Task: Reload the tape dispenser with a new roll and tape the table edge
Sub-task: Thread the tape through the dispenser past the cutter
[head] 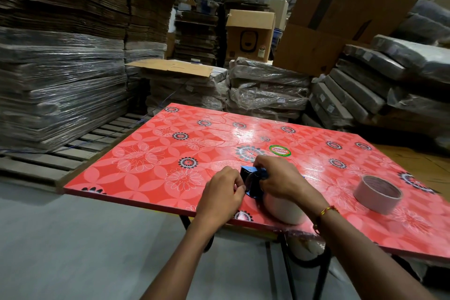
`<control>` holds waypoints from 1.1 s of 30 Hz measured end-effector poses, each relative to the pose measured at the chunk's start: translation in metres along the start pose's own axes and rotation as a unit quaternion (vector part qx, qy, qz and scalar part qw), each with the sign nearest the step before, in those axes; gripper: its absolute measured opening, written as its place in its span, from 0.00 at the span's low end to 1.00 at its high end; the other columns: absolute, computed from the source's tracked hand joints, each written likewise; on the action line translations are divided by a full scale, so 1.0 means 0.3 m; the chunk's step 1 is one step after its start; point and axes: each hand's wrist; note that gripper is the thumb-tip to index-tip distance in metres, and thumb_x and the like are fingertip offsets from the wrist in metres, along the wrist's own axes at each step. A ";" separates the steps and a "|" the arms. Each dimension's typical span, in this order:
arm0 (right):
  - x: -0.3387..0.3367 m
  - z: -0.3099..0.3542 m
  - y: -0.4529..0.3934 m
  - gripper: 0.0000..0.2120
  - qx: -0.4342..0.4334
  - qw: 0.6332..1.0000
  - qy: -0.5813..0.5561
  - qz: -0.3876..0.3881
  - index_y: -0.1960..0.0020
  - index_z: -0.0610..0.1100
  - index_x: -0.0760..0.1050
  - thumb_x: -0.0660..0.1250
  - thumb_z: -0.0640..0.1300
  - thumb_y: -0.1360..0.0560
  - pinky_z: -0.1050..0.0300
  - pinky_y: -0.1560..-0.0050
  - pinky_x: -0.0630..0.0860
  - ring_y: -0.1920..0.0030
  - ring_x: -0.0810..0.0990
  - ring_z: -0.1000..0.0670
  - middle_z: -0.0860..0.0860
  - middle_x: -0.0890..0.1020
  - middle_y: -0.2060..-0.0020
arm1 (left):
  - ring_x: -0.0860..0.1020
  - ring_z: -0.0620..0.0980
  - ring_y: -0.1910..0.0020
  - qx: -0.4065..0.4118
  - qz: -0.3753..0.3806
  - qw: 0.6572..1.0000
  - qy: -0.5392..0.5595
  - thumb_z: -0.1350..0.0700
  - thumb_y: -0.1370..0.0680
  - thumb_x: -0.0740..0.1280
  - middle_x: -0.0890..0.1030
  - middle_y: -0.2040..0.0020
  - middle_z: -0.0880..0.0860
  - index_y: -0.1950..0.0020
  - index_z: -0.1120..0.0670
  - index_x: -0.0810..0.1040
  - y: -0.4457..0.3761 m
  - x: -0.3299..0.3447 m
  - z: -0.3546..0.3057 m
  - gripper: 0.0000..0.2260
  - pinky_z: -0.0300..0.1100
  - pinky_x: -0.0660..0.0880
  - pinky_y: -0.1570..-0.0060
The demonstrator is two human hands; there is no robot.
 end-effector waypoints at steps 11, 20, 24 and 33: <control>0.020 0.004 -0.004 0.17 0.005 1.000 0.005 -0.019 0.42 0.45 0.76 0.66 0.33 0.30 0.47 0.48 0.78 0.44 0.79 0.39 0.44 0.83 0.45 | 0.75 0.52 0.53 0.009 0.011 1.000 -0.014 0.56 0.23 0.67 0.76 0.54 0.49 0.60 0.50 0.70 -0.001 -0.001 -0.006 0.08 0.49 0.74 0.54; 0.013 -0.008 -0.009 0.16 -0.011 1.000 0.008 0.018 0.41 0.45 0.74 0.66 0.34 0.27 0.49 0.50 0.75 0.44 0.78 0.39 0.43 0.82 0.44 | 0.74 0.52 0.53 0.025 0.025 0.999 -0.042 0.57 0.24 0.66 0.74 0.53 0.50 0.58 0.52 0.71 0.008 -0.005 -0.009 0.06 0.51 0.74 0.54; 0.004 0.001 -0.007 0.16 -0.033 0.997 0.056 0.038 0.38 0.42 0.72 0.66 0.35 0.25 0.46 0.48 0.74 0.42 0.77 0.39 0.42 0.81 0.42 | 0.73 0.50 0.54 0.030 0.027 0.998 -0.049 0.57 0.24 0.67 0.72 0.54 0.49 0.59 0.52 0.70 0.011 -0.003 -0.010 0.06 0.50 0.74 0.55; -0.010 -0.001 -0.013 0.15 -0.067 0.990 0.092 0.077 0.38 0.42 0.70 0.65 0.35 0.24 0.50 0.54 0.68 0.44 0.76 0.39 0.41 0.79 0.43 | 0.71 0.49 0.57 0.028 0.036 0.998 -0.034 0.58 0.25 0.66 0.72 0.57 0.48 0.63 0.49 0.66 0.010 -0.009 -0.008 0.11 0.47 0.72 0.58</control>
Point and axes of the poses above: each hand's wrist, its own y-axis away from the middle knuckle, its own x-axis out of the palm, z = x × y
